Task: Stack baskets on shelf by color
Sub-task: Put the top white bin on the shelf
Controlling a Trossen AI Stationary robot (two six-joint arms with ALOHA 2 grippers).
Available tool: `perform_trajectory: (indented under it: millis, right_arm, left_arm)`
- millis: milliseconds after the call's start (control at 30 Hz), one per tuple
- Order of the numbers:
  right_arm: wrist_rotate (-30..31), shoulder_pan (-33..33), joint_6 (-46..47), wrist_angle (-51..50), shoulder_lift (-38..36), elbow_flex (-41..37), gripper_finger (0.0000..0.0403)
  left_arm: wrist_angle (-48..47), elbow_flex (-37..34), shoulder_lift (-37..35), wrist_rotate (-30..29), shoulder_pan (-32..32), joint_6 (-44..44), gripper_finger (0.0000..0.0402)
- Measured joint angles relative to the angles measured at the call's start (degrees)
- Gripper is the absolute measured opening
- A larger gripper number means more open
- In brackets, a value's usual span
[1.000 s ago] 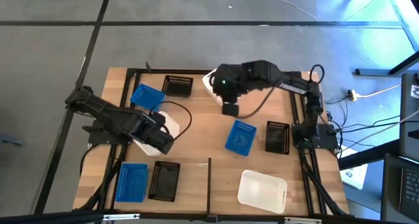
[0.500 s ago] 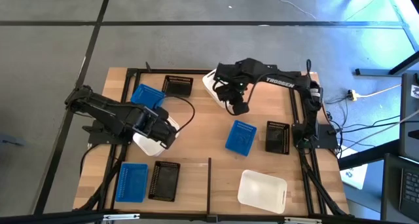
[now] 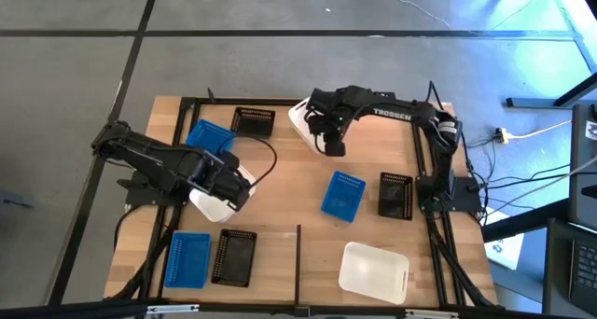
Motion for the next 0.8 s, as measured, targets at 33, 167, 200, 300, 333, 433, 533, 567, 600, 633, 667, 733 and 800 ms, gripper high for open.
perform_trajectory:
  millis: [33, 167, 200, 300, 333, 433, 533, 567, 600, 633, 667, 733, 800]
  right_arm:
    - [-1.0, -0.3, 1.1, -0.1, 0.0, -0.1, 0.0097]
    - [-5.5, -1.0, 2.3, -0.1, 0.3, -1.2, 0.0097]
    - [-5.4, -1.0, 2.3, 0.1, 0.3, -1.7, 0.0097]
    - [-4.9, -1.0, 2.5, 0.8, 0.3, -2.6, 0.0097]
    - [-4.9, -1.0, 2.5, 0.9, 0.3, -2.8, 0.0097]
    - [-4.8, -1.0, 2.5, 2.3, 0.3, -3.2, 0.0097]
    - [-4.8, -1.0, 2.5, 2.9, 0.3, -3.3, 0.0097]
    - [-4.8, -1.0, 2.5, 2.9, 0.3, -3.3, 0.0097]
    - [-4.8, -1.0, 2.4, 3.0, 0.3, -3.4, 0.0097]
    - [-4.8, -1.0, 2.3, 3.2, 0.3, -3.6, 0.0097]
    - [-4.8, -1.1, 2.2, 3.2, 0.4, -3.7, 0.0097]
    - [-4.8, -1.1, 2.2, 3.9, 0.4, -4.6, 0.0097]
    - [-4.8, -1.1, 2.4, 6.2, 0.4, -6.0, 0.0097]
  left_arm:
    - [0.0, 0.0, 0.0, 0.0, 0.2, 0.0, 0.0042]
    - [0.0, 0.0, 0.0, 0.0, 0.8, 0.0, 0.0042]
    - [0.0, 0.0, 0.0, 0.0, 1.0, 0.0, 0.0042]
    - [0.0, 0.0, 0.0, -0.1, 1.4, 0.1, 0.0042]
    - [0.0, 0.0, 0.0, -0.1, 1.5, 0.1, 0.0042]
    - [0.0, 0.0, 0.0, -0.1, 1.7, 0.1, 0.0042]
    - [0.0, 0.0, 0.0, -0.2, 1.7, 0.1, 0.0042]
    - [0.0, 0.0, 0.0, -0.2, 1.7, 0.1, 0.0042]
    - [0.0, 0.0, 0.0, -0.2, 1.7, 0.1, 0.0042]
    - [0.0, 0.0, 0.0, -0.2, 1.7, 0.1, 0.0042]
    - [0.0, 0.0, 0.0, -0.2, 1.7, 0.1, 0.0042]
    - [0.0, 0.0, 0.0, -0.2, 1.7, 0.1, 0.0042]
    - [0.0, 0.0, 0.0, -0.2, 1.7, 0.1, 0.0042]
